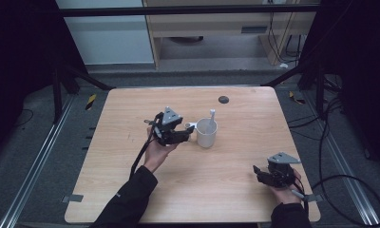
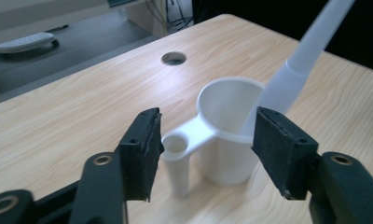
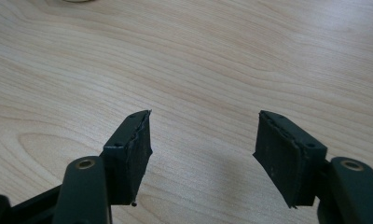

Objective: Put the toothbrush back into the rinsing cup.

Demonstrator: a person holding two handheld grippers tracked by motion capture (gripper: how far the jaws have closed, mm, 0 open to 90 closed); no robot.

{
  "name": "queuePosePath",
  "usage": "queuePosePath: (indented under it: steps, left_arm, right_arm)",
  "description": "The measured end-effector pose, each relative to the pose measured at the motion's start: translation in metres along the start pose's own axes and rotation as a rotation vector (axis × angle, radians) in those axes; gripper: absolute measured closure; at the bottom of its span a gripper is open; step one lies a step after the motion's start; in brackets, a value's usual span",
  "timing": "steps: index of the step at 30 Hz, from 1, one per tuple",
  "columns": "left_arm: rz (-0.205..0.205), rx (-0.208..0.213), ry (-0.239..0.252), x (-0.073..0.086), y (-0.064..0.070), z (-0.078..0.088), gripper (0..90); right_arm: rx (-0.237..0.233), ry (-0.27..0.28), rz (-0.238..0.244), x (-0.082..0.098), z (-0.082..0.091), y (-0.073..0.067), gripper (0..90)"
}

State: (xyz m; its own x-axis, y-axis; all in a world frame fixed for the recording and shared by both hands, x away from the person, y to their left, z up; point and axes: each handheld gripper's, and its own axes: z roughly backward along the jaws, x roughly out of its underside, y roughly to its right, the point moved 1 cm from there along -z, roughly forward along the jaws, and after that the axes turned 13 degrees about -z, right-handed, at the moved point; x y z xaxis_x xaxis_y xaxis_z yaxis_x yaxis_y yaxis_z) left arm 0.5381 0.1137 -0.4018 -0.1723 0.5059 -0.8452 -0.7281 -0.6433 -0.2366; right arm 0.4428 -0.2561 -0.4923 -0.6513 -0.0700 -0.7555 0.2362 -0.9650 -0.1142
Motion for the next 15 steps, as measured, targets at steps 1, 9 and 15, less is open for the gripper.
queuePosePath:
  steps: [1, 9, 15]
  left_arm:
    - [0.001, -0.007, -0.008, 0.004, -0.002, 0.006, 38.4]
    - [0.053, -0.045, -0.063, 0.048, -0.014, 0.05, 35.4]
    - [0.095, -0.094, -0.129, 0.091, -0.023, 0.078, 33.9]
  right_arm:
    - [-0.001, 0.002, 0.001, 0.0, 0.0, 0.0, 35.0]
    - [0.004, 0.023, -0.007, 0.001, 0.001, 0.0, 29.5]
    - [0.005, 0.041, -0.011, 0.002, 0.003, 0.001, 27.8]
